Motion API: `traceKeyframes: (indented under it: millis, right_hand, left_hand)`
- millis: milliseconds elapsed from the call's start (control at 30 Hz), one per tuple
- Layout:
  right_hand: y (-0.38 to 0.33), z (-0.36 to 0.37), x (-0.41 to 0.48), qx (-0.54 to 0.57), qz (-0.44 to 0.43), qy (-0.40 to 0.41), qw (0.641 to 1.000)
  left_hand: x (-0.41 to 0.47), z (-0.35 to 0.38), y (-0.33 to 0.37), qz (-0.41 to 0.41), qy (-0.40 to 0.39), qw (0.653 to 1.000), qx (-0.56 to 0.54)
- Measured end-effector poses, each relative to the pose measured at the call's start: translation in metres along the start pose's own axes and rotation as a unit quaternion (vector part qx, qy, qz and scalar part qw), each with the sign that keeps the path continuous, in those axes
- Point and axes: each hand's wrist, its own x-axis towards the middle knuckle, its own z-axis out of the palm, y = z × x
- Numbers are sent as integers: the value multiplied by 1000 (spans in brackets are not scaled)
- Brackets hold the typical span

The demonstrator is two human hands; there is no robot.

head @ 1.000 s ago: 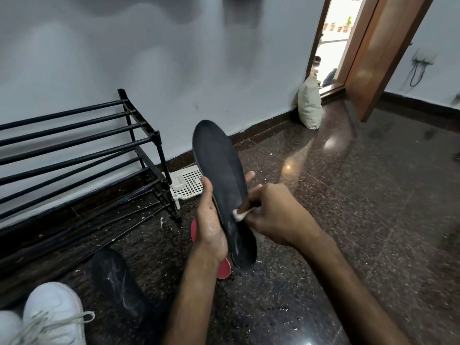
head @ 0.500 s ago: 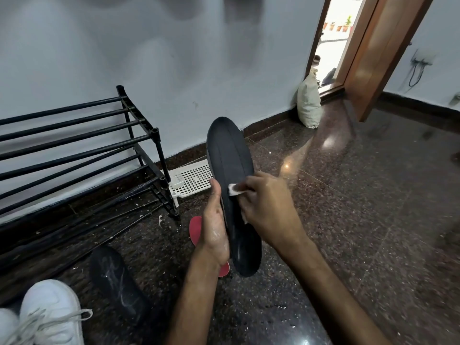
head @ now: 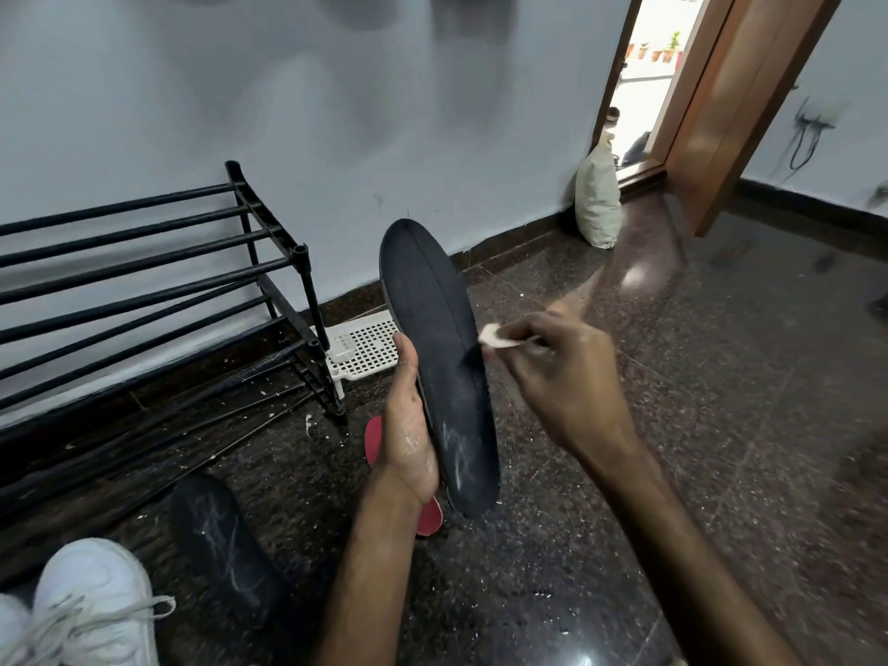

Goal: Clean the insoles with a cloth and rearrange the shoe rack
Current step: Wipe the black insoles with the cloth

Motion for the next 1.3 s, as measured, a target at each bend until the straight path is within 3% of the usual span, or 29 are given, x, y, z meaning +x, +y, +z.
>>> traceKeyframes:
  millis: [100,167,333,400,467,533,633,733,800,867,933,1000,1100,1167,1233,1300]
  right_hand:
    - [-15,24,-15,-25,-127,-80,988]
    - [-12,36,-20,-57,-156,-85,982]
    - [18,26,-15,-174,-85,-42,980]
    - [21,21,-11,-157,-49,8,986]
    - [11,23,-10,-115,-82,44,989]
    - [-4,35,-14,-82,-144,21,986]
    - [-2,53,-28,-133,-171,-26,976]
    - [29,47,-25,-156,-83,-18,984]
    - [44,34,-20,-102,17,4,995]
    - [51,21,-13,43,127,48,990]
    - [49,13,-4,261,223,47,938]
    - [42,6,2,400,273,17,875]
    - [35,5,2,463,295,-26,836]
    - [32,7,0,487,295,-59,820]
    - [26,12,-3,488,275,-96,823]
    - [20,23,-6,448,242,-106,854]
  left_hand:
    - [0,0,1,-14,-6,1000,-16]
    - [0,0,1,-20,-3,1000,-12]
    - [3,-6,-6,-1,24,1000,6]
    - [3,-6,-5,27,49,997,52]
    - [2,-6,-4,36,72,995,56]
    - [2,-8,-6,29,86,995,33]
    - [2,-8,-10,16,87,996,0]
    - [1,-11,-9,18,114,993,-18]
    - [3,-13,-7,20,134,991,-12]
    - [6,-16,-5,20,144,989,5]
    - [6,-19,-4,18,113,993,16]
    - [6,-22,-7,5,64,998,4]
    - [3,-24,-15,9,35,999,8]
    - [3,-24,-20,6,63,998,25]
    - [6,-30,-26,10,86,995,52]
    - [8,-34,-30,22,84,992,95]
